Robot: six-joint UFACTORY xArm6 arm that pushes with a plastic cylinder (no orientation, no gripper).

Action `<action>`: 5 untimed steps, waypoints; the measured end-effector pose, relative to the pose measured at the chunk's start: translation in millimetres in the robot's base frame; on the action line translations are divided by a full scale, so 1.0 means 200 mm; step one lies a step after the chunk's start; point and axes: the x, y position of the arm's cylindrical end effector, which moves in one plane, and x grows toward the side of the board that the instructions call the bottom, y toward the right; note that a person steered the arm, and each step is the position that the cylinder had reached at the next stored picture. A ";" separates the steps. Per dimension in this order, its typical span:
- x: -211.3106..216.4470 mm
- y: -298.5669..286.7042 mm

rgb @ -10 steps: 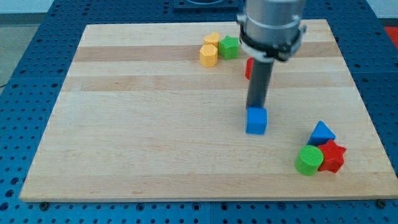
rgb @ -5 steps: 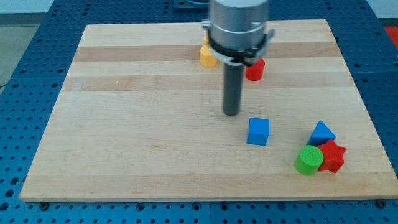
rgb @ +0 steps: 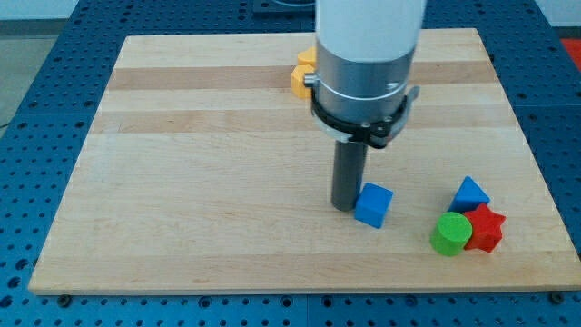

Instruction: Add the blue cube into the group of blocks at the bottom right of the board

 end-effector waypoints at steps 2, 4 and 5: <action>0.00 -0.03; 0.11 0.09; 0.11 0.26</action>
